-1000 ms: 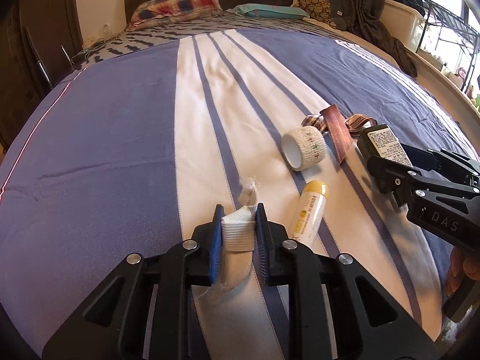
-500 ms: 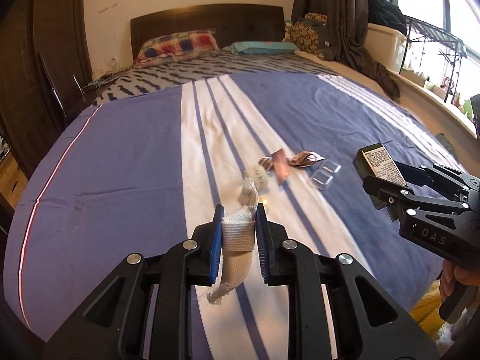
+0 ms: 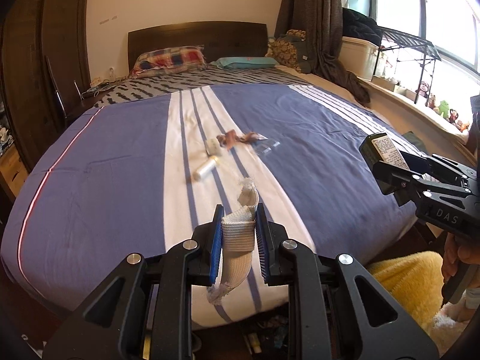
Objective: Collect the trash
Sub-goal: 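Lower both tools to the bin and open them to drop the gauze and bottle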
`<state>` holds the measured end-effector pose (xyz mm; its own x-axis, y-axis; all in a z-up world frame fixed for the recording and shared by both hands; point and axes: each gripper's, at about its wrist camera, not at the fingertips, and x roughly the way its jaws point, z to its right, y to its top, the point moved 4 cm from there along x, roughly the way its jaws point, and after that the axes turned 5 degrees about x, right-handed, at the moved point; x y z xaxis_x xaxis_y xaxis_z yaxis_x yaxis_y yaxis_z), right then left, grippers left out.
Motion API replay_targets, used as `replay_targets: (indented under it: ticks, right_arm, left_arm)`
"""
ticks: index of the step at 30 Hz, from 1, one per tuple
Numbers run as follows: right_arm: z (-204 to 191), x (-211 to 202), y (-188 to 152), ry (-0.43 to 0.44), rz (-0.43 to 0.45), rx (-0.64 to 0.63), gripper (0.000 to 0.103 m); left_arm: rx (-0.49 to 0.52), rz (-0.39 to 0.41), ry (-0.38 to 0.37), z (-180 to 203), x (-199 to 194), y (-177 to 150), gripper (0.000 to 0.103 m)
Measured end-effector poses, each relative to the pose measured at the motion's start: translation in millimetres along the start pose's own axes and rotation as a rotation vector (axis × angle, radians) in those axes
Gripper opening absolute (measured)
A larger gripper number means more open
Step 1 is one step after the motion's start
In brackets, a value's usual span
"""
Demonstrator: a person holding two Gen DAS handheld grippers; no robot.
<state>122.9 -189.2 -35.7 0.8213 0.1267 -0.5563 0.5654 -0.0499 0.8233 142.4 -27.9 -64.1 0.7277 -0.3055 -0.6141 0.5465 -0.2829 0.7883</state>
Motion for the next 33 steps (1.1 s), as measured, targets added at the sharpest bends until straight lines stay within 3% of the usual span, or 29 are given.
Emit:
replay_targets:
  ticks: [5,13,26,33]
  right_arm:
    - [6,-19,-39,0.013,-0.028,0.009,0.050]
    - [5,-21,-100,0.039,-0.123,0.052,0.050]
    - [-9,36,-189,0.101,-0.384,0.079,0.050]
    - [-13,71,-232,0.128,-0.538,0.124,0.050]
  left_arm:
    - [0.009,-0.033,-0.024,19,-9,-35,0.019]
    - [0.002,-0.167,-0.071,38,9,-94,0.019]
    - [-0.042,-0.413,-0.130,50,67,-194,0.019]
    - [-0.067,-0.550,-0.182,58,103,-233,0.019]
